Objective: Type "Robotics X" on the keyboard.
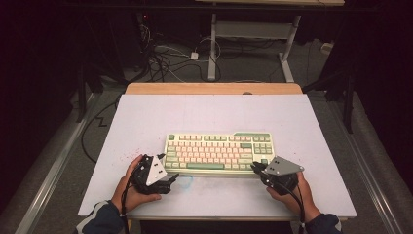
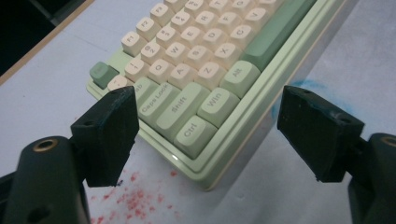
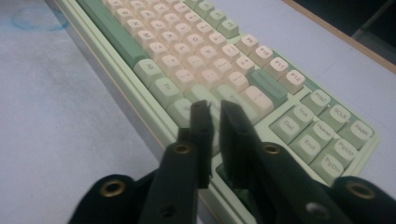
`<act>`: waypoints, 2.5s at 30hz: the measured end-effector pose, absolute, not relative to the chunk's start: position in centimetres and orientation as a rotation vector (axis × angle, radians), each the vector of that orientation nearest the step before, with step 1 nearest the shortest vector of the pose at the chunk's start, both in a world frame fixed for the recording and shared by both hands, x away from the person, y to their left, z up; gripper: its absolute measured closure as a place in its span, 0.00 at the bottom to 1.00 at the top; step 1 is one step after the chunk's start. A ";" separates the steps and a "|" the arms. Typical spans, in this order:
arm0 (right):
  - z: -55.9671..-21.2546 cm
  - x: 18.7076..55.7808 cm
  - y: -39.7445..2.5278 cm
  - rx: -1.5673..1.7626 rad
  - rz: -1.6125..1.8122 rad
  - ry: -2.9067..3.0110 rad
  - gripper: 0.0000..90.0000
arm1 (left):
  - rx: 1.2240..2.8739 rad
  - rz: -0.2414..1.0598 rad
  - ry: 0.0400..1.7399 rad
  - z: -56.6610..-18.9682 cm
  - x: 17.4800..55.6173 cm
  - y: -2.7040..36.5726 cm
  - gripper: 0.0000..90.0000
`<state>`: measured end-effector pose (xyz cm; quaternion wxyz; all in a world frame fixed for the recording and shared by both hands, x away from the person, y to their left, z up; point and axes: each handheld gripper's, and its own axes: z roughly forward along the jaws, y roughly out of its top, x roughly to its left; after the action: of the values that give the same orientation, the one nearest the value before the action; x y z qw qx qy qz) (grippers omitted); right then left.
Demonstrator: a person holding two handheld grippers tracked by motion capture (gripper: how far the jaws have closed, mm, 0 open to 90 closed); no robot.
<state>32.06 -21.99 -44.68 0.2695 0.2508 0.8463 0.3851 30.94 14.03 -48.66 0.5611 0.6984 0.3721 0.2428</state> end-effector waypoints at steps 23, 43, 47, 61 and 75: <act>-45.1 36.2 -20.7 0.748 0.975 2.340 1.00 | 1.688 0.578 0.907 -49.6 30.8 14.2 0.22; -46.0 36.1 -20.6 0.761 0.986 2.332 1.00 | 1.683 0.545 0.973 -48.1 31.4 15.9 0.76; -46.0 36.0 -20.6 0.760 0.988 2.329 1.00 | 1.692 0.536 0.984 -47.8 31.5 16.3 0.89; -46.1 36.0 -20.5 0.758 0.983 2.324 1.00 | 1.677 0.492 0.978 -46.4 31.6 16.3 0.97; -46.1 36.0 -20.4 0.758 0.985 2.327 1.00 | 1.745 0.457 0.963 -45.2 33.0 13.6 0.97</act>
<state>36.04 -20.43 -46.09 0.2489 0.2782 0.8544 0.3616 33.02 13.59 -45.24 0.5214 0.7282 0.4019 0.1907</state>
